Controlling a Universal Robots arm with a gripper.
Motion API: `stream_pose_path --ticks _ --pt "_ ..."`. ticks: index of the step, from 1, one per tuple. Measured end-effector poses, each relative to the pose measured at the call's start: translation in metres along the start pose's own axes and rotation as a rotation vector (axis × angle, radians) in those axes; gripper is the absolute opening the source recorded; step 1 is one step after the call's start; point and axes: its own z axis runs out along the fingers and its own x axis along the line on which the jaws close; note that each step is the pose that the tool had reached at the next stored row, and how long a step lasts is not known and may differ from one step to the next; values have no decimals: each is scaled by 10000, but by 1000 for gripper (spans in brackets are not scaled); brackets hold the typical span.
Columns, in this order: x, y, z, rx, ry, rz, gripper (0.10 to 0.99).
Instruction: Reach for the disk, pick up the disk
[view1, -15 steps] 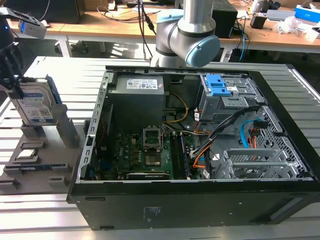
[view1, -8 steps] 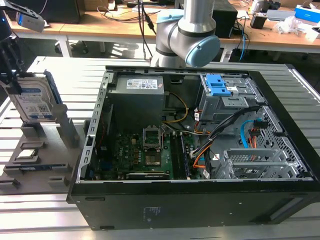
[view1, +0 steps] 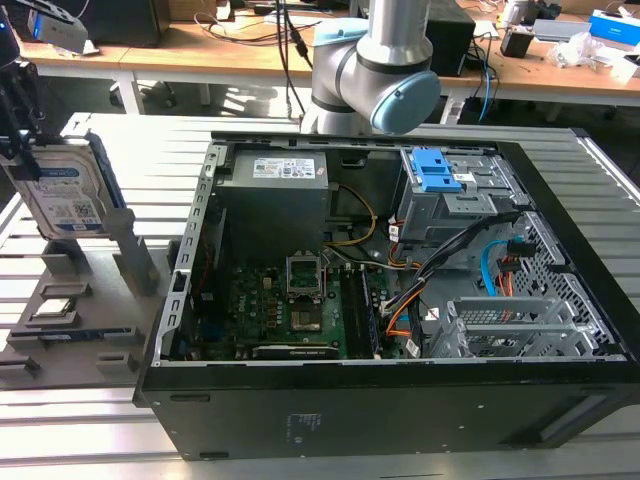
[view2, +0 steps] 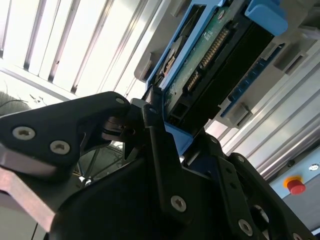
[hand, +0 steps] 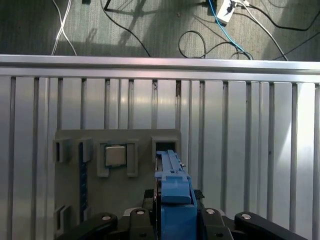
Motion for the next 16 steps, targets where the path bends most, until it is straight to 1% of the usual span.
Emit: stream_pose_path --ticks 9,11,14,16 --pt "0 -15 -145 -22 -1 0 365" --pt "1 -18 -209 -28 -1 0 365" --pt "1 -21 -271 -33 -1 0 365" --pt "2 -24 -341 -38 -1 0 365"
